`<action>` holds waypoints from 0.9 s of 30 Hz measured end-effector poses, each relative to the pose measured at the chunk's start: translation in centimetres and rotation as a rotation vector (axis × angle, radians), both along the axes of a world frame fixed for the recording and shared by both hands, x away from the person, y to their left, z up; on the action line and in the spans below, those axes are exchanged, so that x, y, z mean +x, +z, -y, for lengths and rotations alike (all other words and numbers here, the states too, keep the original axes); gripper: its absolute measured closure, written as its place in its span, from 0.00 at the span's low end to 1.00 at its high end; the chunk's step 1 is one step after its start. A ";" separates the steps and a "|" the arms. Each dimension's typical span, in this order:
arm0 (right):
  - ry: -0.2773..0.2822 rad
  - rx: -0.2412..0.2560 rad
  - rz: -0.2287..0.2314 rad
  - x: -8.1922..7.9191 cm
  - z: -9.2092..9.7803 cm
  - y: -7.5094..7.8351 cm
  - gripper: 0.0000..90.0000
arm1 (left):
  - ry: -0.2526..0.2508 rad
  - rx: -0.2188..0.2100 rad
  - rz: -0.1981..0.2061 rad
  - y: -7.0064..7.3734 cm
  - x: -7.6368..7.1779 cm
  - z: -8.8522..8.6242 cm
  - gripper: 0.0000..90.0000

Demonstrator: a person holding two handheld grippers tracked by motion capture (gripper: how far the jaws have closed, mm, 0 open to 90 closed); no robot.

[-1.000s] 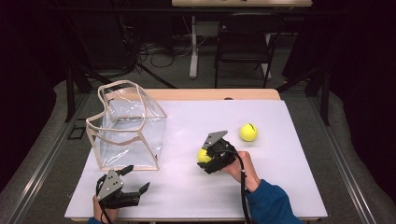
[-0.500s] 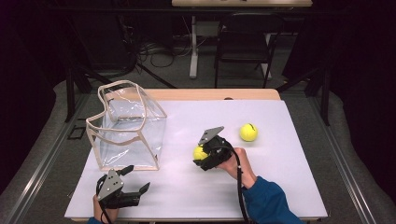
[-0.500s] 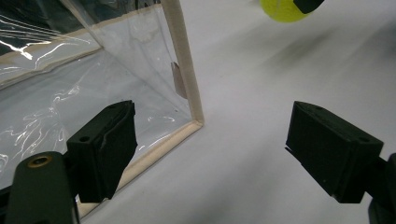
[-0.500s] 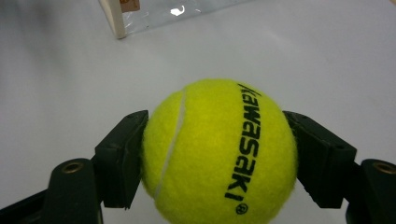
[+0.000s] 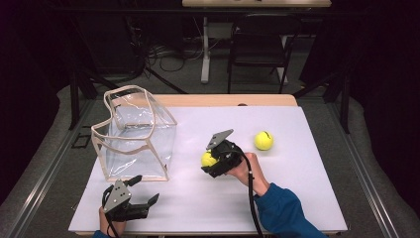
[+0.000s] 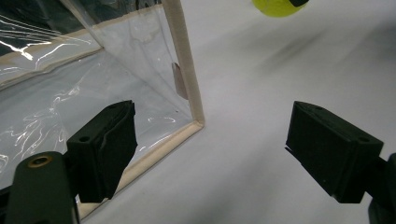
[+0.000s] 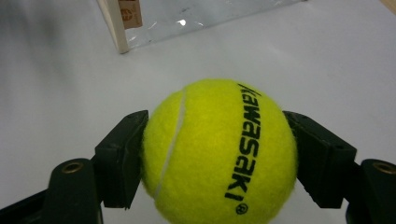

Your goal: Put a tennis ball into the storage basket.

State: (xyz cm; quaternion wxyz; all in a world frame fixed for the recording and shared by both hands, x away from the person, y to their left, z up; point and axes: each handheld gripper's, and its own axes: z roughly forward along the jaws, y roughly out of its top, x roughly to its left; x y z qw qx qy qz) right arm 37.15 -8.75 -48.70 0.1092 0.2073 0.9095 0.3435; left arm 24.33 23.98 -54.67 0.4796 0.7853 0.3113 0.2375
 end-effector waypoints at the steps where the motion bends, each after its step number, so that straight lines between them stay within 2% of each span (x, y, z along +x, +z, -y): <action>1: 0.000 0.002 -0.001 0.2 -0.1 0.1 0.29 | -0.001 0.000 -0.001 0.0 0.0 0.0 0.18; 27: 0.016 -0.010 0.029 1.3 -2.0 2.0 0.29 | -0.002 -0.003 0.004 0.0 0.0 0.0 0.18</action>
